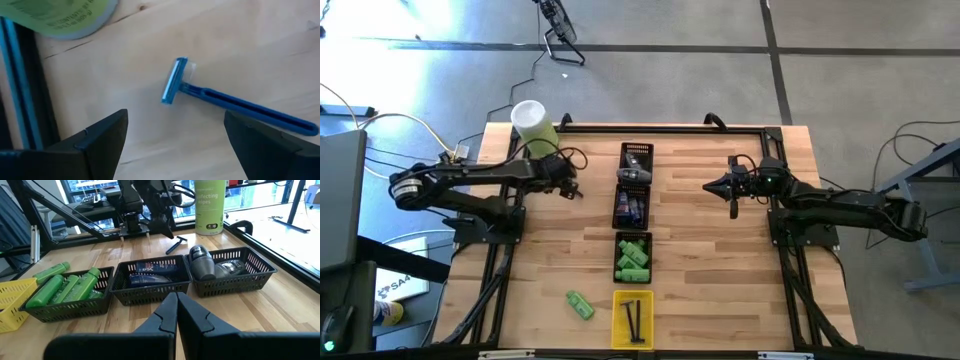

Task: Pick & Place Travel size toiletries
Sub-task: Put the blue razor into the yellow bin

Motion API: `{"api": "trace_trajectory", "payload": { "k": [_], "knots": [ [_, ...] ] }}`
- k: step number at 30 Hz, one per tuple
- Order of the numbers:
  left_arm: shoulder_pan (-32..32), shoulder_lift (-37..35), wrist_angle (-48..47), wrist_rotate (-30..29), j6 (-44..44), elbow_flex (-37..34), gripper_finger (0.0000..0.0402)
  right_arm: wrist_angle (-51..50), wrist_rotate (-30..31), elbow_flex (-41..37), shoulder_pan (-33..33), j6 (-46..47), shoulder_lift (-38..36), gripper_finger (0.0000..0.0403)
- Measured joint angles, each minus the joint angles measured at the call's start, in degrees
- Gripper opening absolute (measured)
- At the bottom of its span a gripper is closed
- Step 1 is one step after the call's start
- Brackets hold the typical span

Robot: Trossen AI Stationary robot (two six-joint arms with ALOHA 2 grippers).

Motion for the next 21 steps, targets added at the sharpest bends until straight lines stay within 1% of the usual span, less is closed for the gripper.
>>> {"api": "trace_trajectory", "payload": {
  "k": [5, 8, 14, 17, 21],
  "knots": [
    [3.3, 0.0, 5.7, 2.7, 4.5, -2.6, 0.0323, 0.0, 0.0, 0.0, 0.0, -0.1, 0.0, 0.0002],
    [4.8, 0.0, 9.0, 2.8, 5.5, -4.1, 0.0323, 0.0, 0.0, 0.0, 0.0, -0.1, 0.0, 0.0002],
    [6.8, 0.0, 10.3, 2.8, 5.6, -4.7, 0.0322, 0.0, 0.0, 0.0, 0.0, -0.3, 0.0, 0.0002],
    [7.4, 0.0, 10.4, 2.8, 5.6, -4.7, 0.0309, 0.0, 0.0, 0.0, 0.0, -0.5, 0.0, 0.0002],
    [7.7, 0.0, 10.4, 2.6, 5.6, -4.7, 0.0278, 0.0, 0.0, 0.0, 0.0, -0.5, 0.0, 0.0002]
  ]
}}
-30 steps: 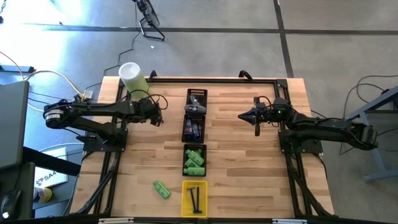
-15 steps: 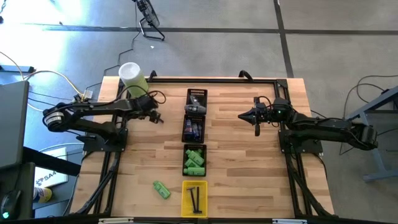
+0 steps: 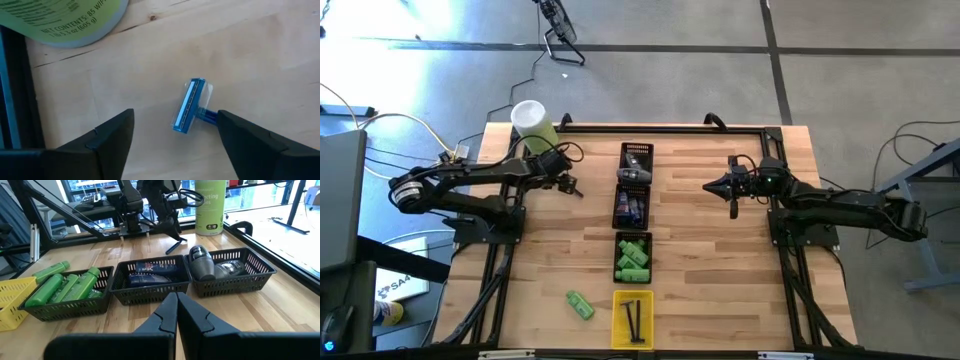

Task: Pick & Place Travel size toiletries
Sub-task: Put the blue razor into the yellow bin

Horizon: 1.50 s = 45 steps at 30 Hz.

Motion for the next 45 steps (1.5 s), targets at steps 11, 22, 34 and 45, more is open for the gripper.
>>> {"api": "trace_trajectory", "payload": {
  "k": [11, 22, 34, 45],
  "knots": [
    [0.0, 0.0, -0.1, -0.1, 0.2, 0.0, 0.0235, 0.0, 0.0, 0.0, 0.0, 0.0, 0.0, 0.0003],
    [0.0, 0.0, 0.0, 2.0, 4.9, 0.0, 0.0234, 0.0, 0.0, 0.0, 0.0, 0.0, 0.0, 0.0003],
    [0.0, 6.6, 4.6, 2.6, 4.8, 0.2, 0.0234, 0.0, 0.0, 0.0, 0.0, 0.0, 0.0, 0.0003],
    [0.0, 4.1, 4.2, 3.0, 9.5, 1.1, 0.0234, 0.0, 0.2, 0.0, 0.0, 0.0, 0.0, 0.0002]
  ]
}}
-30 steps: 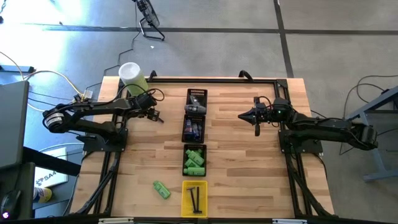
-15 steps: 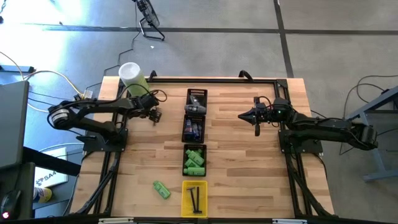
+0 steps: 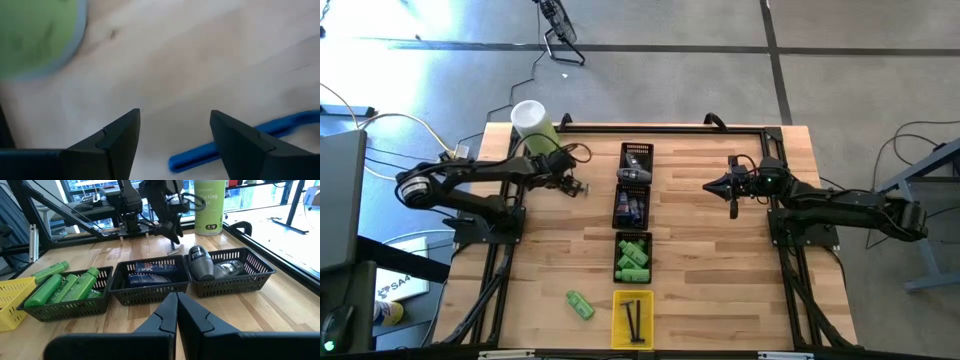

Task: Pick & Place Travel size toiletries
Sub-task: Put the blue razor into the yellow bin

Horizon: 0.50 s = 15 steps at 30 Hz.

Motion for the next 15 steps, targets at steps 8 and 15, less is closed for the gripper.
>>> {"api": "trace_trajectory", "payload": {
  "k": [8, 15],
  "knots": [
    [0.0, -3.2, 0.0, 9.5, 14.6, 4.2, 0.0234, 0.0, 0.0, 0.0, 0.0, 0.0, 0.0, 0.0002],
    [0.0, -1.4, -4.3, 19.6, 28.2, 4.3, 0.0234, 0.0, -0.1, 0.0, 0.0, 0.0, 0.0, 0.0002]
  ]
}}
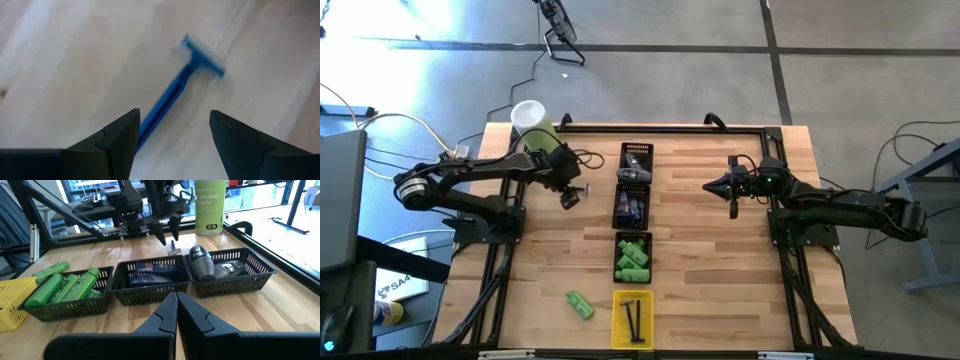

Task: Pick & Place Travel size toiletries
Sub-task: Put the blue razor into the yellow bin

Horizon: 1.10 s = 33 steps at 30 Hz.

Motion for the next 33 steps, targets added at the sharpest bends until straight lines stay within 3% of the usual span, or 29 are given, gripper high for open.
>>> {"api": "trace_trajectory", "payload": {
  "k": [14, 27, 33],
  "knots": [
    [0.8, 9.5, 4.3, -1.1, 4.1, 0.3, 0.0234, 0.0, 0.0, 0.0, 0.0, 0.0, 0.0, 0.0002],
    [0.8, 10.2, 3.3, 0.5, 4.2, 0.3, 0.0233, 0.0, 0.0, 0.0, 0.0, 0.0, 0.0, 0.0002],
    [0.9, 10.3, 3.1, 0.6, 3.5, 0.2, 0.0193, 0.0, 0.0, 0.0, 0.0, 0.0, 0.0, 0.0002]
  ]
}}
